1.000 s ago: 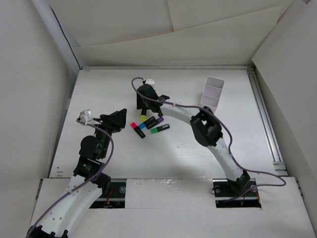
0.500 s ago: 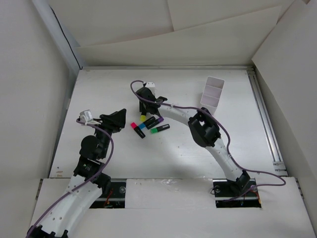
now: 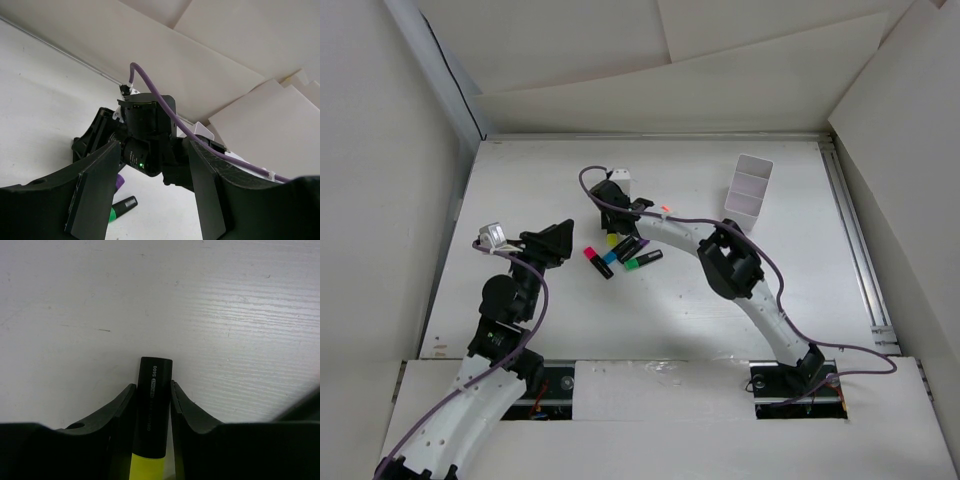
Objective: Sort the stationery into containers
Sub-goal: Pick up the pen from the center of the board.
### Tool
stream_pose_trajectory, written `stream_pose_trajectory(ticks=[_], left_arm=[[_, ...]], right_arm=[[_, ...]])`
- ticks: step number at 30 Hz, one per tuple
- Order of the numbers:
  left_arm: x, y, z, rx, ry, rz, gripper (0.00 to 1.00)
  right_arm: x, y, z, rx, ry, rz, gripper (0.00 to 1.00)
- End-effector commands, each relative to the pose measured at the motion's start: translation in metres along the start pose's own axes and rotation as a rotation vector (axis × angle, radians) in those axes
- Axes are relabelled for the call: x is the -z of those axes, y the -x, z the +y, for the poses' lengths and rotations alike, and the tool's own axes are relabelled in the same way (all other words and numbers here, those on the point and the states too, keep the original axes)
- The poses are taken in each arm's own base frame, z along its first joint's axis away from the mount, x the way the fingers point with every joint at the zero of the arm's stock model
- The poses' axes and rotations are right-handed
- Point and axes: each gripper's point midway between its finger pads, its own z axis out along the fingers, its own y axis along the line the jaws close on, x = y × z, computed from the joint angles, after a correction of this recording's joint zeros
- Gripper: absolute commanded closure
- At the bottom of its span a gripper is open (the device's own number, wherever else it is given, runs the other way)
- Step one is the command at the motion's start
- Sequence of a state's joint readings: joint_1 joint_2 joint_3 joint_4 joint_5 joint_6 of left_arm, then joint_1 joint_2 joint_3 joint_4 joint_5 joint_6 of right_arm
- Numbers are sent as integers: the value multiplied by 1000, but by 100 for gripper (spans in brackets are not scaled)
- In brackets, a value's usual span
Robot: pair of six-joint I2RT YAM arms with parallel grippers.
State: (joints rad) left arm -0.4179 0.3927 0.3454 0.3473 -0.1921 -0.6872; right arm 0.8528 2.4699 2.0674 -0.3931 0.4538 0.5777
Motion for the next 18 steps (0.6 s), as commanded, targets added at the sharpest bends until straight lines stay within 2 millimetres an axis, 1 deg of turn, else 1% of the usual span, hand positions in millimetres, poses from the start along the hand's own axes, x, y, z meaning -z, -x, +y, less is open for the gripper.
stream_pose_trajectory(ticks=[1,2,3,5,6,7,8,9,10,11,12,13,14,15,16,17,18], left_arm=[[1,10,-9,15,-31,-35,47],[1,10,-9,15,-31,-35,47],[1,10,-9,15,-31,-35,47],[0,8,-7,13,-24,-29,47],[0,8,-7,13,-24,-29,47],[0,6,-6,10,-18,-22,47],[1,8,-7,13,-24,-29,47],[1,10,-5,13,-14,-38,47],[1,10,-5,13,-14,-38,47],[1,10,-5,13,-14,-38,47],[1,8,-6,13,-21,-32,47],[1,8,-6,13,-21,-32,47],[1,8,-6,13,-21,-32,47],[1,8,-6,13,-21,-32,47],[1,8,-6,13,-21,-32,47],[1,8,-6,13,-21,-32,47],[0,6,-5,11,-15,-26,47]], right_arm=[[2,4,8,-20,6,-16,82],[2,5,11,-26,23,-19,84],[4,13,16,-48,36,-38,85],[7,15,22,-71,69,-38,87],[14,23,26,-90,89,-49,89],[15,34,28,-121,111,-75,89],[18,40,32,-144,133,-87,89],[18,42,28,-154,140,-89,90],[30,62,35,-204,176,-134,90],[33,69,35,-225,201,-139,90],[35,78,30,-249,203,-156,90],[44,83,31,-263,227,-161,90],[46,95,27,-290,232,-184,90],[48,99,22,-296,237,-184,90],[54,105,22,-302,246,-197,90],[56,114,17,-312,243,-209,90],[57,111,13,-311,231,-208,90]])
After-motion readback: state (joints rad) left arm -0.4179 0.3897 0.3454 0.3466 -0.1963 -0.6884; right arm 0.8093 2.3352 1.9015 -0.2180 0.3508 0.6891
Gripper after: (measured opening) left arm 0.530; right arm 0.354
